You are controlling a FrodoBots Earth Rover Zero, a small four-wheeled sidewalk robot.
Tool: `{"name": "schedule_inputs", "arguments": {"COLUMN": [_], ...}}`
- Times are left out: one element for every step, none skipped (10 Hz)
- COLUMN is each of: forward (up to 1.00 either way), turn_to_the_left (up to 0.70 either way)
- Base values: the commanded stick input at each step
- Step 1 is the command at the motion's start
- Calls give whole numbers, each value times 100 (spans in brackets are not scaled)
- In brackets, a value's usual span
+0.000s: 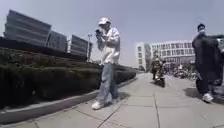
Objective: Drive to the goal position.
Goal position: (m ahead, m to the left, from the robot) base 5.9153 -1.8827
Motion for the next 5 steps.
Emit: {"name": "schedule_inputs", "arguments": {"forward": [0,0,0,0,0], "turn_to_the_left": [0,-4,-17,-54,-70]}}
